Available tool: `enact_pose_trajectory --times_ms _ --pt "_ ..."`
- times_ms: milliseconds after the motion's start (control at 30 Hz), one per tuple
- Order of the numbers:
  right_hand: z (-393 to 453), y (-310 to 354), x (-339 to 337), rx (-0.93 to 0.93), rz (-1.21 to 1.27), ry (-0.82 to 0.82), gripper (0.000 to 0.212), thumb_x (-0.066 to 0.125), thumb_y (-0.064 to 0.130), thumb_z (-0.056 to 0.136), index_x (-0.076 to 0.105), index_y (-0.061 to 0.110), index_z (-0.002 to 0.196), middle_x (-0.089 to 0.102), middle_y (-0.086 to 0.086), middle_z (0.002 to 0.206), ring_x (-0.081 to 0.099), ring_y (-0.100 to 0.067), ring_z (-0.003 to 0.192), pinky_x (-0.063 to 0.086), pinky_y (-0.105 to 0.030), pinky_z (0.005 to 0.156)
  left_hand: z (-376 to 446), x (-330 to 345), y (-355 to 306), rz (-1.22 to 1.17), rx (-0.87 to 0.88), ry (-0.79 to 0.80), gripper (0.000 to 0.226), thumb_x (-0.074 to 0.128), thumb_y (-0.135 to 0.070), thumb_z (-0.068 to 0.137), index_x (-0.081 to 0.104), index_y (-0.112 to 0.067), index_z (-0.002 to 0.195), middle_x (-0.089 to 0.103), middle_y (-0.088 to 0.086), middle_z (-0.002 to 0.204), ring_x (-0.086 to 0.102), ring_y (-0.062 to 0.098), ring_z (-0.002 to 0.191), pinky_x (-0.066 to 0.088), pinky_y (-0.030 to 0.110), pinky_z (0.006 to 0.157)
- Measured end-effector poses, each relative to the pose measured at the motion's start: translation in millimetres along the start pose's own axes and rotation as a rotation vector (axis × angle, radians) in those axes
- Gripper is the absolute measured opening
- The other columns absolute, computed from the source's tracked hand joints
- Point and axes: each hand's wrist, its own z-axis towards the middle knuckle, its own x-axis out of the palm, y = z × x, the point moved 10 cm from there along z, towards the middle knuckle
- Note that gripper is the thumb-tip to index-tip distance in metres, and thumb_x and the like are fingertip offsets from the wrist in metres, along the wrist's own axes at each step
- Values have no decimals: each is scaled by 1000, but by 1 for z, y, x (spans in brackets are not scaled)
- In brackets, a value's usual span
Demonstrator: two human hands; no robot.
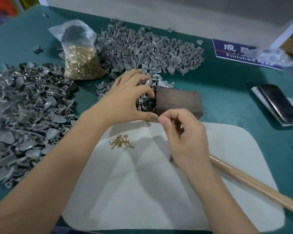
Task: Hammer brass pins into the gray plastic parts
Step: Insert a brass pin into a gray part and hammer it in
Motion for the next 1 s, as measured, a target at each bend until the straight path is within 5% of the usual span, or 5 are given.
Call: enact_pose_trajectory --times_ms 400,533,667,867,1000 --pt "0 -12 3 95 10 1 8 61 32 100 65 32 92 65 13 90 60 -15 80 40 -16 67 -6 23 0 5 73 71 48 64 -55 90 57 -43 136 23 -11 166 1 12 156 -7 52 126" --pt "1 -12 2 111 26 -3 8 61 36 99 65 36 92 65 11 88 59 -15 76 40 -17 63 -7 18 2 -32 45 52 44 57 -56 87 60 -41 128 29 -10 161 9 13 153 8 50 127" --pt "2 -10 3 110 25 1 8 61 36 99 65 36 92 65 9 89 59 -17 77 43 -20 64 -10 6 4 -27 21 -17 45 63 -42 88 63 -32 132 42 -7 125 33 15 122 35 44 111" --pt "0 -12 5 136 34 28 10 64 30 101 65 34 92 64 10 88 58 -15 75 39 -15 63 -9 0 5 24 15 -2 35 64 -44 87 66 -39 122 50 -16 105 36 7 104 29 30 90" --pt "1 -11 5 130 32 30 9 63 31 101 65 34 93 64 11 89 59 -16 78 40 -17 64 -10 -3 2 62 3 -47 33 61 -49 83 66 -39 114 50 -15 108 38 11 108 28 31 92"
